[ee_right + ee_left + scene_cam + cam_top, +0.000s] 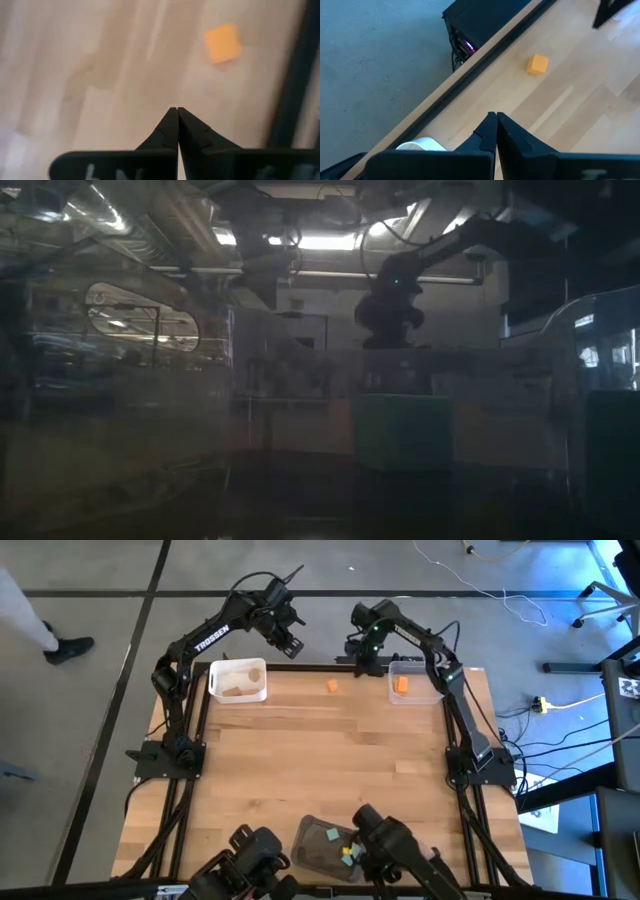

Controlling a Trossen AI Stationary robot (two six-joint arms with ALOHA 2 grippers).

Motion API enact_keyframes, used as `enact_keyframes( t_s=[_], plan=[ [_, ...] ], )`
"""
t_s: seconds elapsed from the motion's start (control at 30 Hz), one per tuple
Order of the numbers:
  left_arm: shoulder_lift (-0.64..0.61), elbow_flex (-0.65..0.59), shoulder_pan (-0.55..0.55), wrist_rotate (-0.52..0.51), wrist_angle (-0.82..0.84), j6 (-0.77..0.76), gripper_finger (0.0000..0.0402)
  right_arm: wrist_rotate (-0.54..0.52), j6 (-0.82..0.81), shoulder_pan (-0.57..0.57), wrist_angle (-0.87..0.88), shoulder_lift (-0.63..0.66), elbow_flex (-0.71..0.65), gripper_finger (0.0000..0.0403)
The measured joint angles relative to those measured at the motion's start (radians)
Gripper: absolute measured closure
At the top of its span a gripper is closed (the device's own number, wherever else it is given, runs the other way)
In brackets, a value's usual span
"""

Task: Sort & place blocks by color
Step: Put the yellow block into the transparent bin

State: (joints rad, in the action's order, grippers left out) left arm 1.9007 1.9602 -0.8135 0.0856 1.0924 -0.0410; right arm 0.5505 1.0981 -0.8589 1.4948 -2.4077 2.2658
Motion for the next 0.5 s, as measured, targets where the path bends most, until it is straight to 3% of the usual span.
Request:
enact_keyframes(
  t_s=[0.1,0.3,0.5],
  plan=[
    [0.0,0.0,0.0,0.0,0.0,-0.003,0.0401,-0.002,0.0,0.002,0.027,-0.015,0.0,0.0402],
    [0.008,-0.015,0.002,0.025,0.013,0.004,0.0402,-0.104,-0.08,-0.016,0.027,-0.031,0.0,0.0402],
    [0.095,-0.071,0.012,0.215,-0.026,0.057,0.0401,-0.105,-0.126,-0.041,0.025,-0.029,0.0,0.0403]
  ],
)
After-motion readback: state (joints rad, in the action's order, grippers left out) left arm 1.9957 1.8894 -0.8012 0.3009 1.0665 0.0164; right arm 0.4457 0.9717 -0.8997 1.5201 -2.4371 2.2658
